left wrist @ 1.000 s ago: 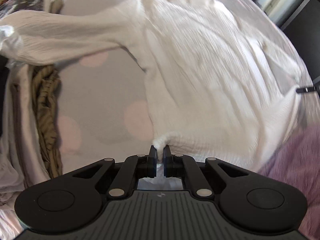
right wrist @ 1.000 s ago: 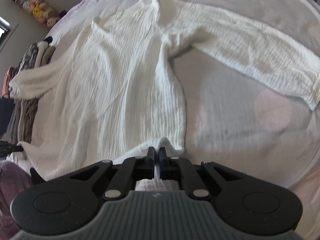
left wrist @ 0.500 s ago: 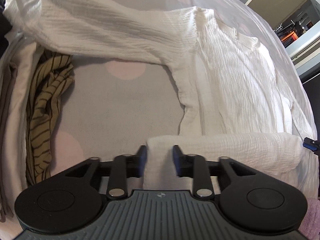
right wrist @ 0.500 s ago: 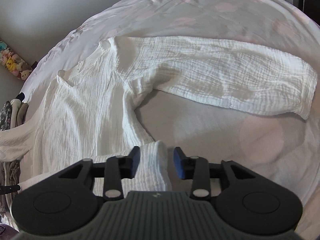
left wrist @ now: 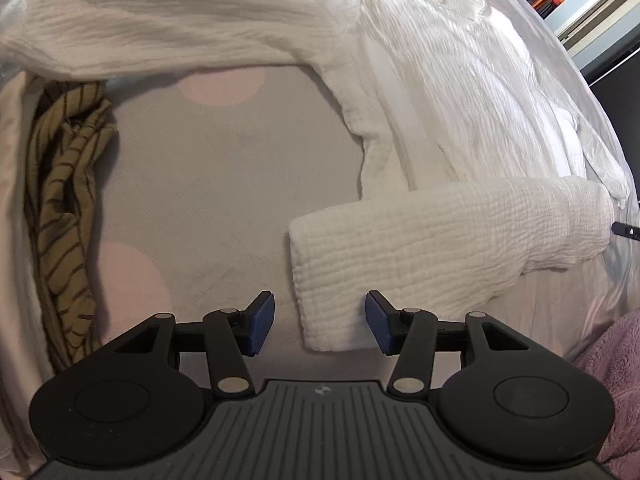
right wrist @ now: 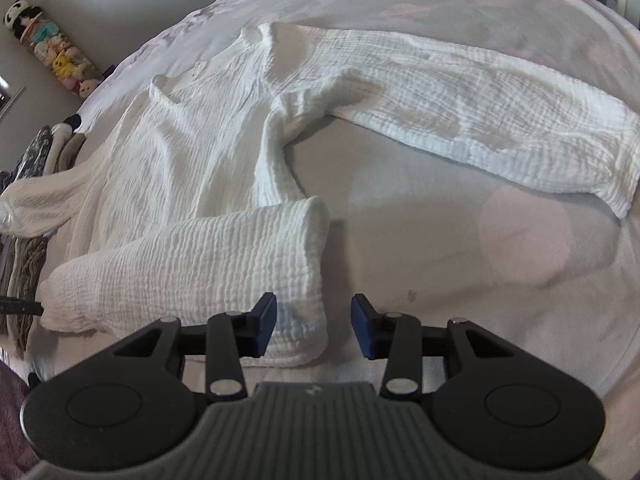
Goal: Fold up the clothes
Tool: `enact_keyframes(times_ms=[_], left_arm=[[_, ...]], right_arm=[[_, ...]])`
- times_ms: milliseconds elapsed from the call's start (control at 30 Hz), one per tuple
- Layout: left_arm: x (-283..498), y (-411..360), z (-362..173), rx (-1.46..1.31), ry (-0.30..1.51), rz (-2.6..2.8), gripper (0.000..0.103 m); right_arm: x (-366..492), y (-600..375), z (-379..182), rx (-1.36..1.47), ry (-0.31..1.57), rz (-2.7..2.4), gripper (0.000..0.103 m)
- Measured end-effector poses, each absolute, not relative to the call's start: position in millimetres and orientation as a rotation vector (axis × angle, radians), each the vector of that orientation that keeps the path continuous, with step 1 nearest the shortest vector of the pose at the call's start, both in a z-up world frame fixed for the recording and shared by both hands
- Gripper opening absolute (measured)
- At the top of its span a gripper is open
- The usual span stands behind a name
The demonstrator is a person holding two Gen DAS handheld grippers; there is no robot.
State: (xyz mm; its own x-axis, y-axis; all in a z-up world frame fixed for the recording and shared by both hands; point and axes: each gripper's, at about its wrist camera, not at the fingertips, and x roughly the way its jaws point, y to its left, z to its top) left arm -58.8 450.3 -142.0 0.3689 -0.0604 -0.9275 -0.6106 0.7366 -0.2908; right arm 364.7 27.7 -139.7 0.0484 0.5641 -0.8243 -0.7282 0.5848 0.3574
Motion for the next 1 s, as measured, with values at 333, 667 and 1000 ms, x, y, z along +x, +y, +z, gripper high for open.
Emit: enact_keyframes(times_ms=[333, 667, 1000], left_arm=[[-60.7, 444.4, -134.9, -0.703, 1.126, 0.404, 0.015], [-87.6, 421.0, -58.8, -0.681, 0.988, 0.377, 0.003], [-120.4, 387.6, -18.0, -0.686, 0.951, 0.316, 0.003]], right_arm=[[362.5, 43.0, -164.2, -0.253, 1.169, 1.043, 0.020], [347.6, 0.6, -87.1, -0.033, 1.195, 1.031, 0.010], [320.2, -63.1, -2.3, 0.131, 1.163, 0.983, 0.009]])
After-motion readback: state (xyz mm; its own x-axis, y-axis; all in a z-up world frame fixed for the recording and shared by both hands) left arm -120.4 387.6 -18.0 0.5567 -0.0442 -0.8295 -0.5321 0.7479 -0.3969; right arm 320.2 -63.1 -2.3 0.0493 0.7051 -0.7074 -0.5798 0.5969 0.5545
